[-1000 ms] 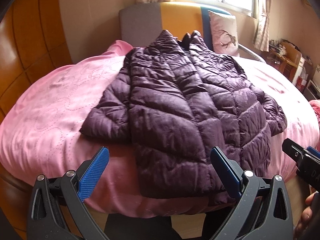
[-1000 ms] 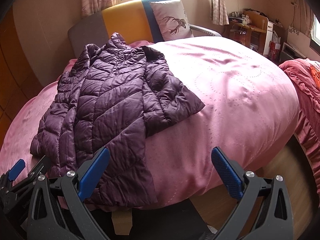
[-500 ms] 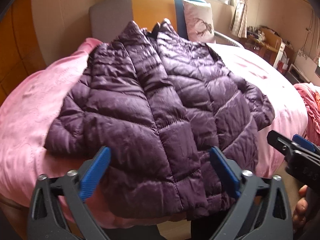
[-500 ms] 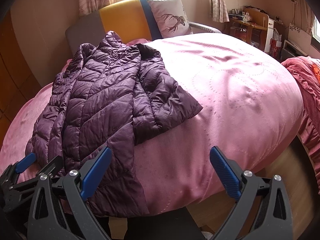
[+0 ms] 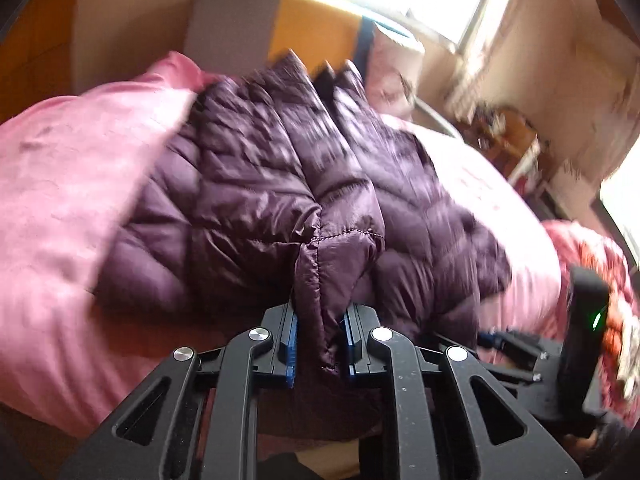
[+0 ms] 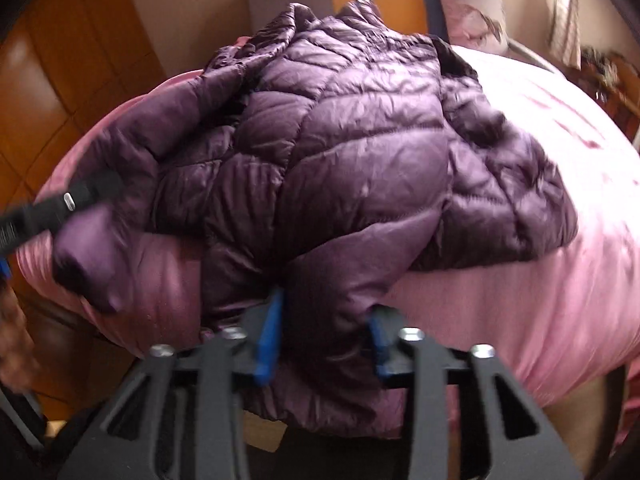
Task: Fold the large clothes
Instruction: 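Grasp the jacket hem with the left gripper while the right gripper grasps the other hem edge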
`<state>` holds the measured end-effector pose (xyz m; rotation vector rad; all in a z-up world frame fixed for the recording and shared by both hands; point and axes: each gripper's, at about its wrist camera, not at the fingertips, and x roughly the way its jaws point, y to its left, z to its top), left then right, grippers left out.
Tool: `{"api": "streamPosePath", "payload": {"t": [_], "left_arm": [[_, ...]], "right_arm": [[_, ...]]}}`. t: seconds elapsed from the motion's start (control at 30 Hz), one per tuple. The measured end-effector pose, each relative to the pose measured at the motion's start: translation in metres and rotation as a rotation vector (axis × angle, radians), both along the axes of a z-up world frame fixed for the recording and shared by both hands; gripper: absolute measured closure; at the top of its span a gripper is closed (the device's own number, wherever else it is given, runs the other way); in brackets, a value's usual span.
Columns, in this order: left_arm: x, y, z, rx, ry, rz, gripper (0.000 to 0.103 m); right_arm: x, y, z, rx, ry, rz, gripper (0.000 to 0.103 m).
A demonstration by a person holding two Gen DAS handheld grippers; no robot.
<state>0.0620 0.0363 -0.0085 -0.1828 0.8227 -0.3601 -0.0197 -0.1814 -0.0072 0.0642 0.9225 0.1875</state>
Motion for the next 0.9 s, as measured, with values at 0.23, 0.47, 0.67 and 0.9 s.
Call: {"api": "streamPosePath", "payload": {"t": [0.23, 0.47, 0.67, 0.9], "left_arm": [[0.033, 0.105, 0.051, -0.021, -0.108, 0.262, 0.086], [0.102, 0.189, 0.046, 0.058, -0.055, 0.525, 0.088], [0.154, 0.241, 0.029, 0.140, 0.042, 0.702, 0.090], [0.130, 0.264, 0.039, 0.168, -0.027, 0.814, 0.016]], "right_arm": [[0.009, -0.069, 0.071, -0.088, -0.191, -0.176, 0.090], [0.080, -0.186, 0.111, -0.116, -0.250, -0.499, 0.091], [0.144, -0.282, 0.093, -0.065, -0.111, -0.721, 0.091], [0.148, -0.328, 0.081, -0.041, -0.119, -0.834, 0.027]]}}
